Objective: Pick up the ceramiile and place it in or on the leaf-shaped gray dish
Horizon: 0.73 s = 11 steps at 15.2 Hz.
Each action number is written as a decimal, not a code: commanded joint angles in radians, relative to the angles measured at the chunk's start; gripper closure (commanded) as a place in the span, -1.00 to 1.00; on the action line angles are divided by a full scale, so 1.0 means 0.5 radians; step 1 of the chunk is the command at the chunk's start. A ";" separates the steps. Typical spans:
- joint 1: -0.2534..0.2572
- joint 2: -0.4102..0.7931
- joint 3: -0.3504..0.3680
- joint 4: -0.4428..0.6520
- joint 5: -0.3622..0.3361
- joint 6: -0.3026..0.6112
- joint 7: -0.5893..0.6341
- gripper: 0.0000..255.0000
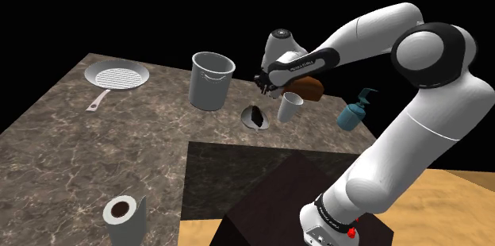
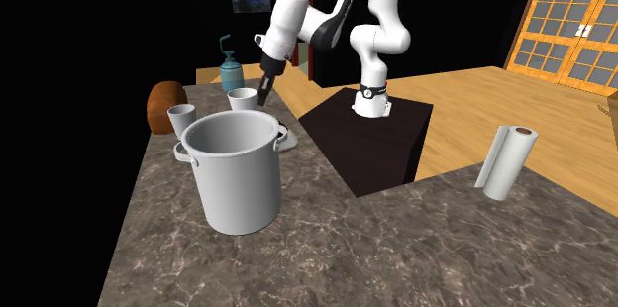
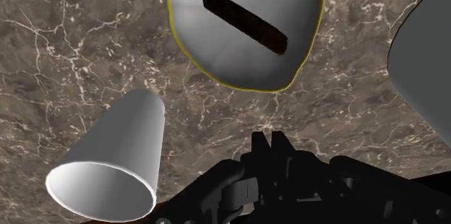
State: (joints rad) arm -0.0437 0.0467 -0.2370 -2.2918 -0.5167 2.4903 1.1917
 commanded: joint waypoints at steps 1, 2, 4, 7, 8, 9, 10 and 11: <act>-0.004 0.036 -0.005 -0.017 -0.020 0.052 0.025 1.00; -0.003 0.014 -0.003 -0.010 -0.010 0.024 0.010 1.00; 0.020 0.140 0.027 0.155 0.174 -0.219 0.013 -1.00; 0.028 0.579 0.085 0.723 0.624 -0.936 0.088 -1.00; 0.012 0.741 0.098 0.931 0.753 -1.172 0.131 -1.00; 0.002 0.793 0.107 0.998 0.790 -1.246 0.149 -1.00; -0.003 0.796 0.108 0.975 0.788 -1.220 0.150 -1.00; -0.005 0.799 0.108 0.953 0.786 -1.194 0.151 -1.00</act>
State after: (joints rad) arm -0.0439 0.4320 -0.1845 -1.8235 -0.1360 1.9064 1.2626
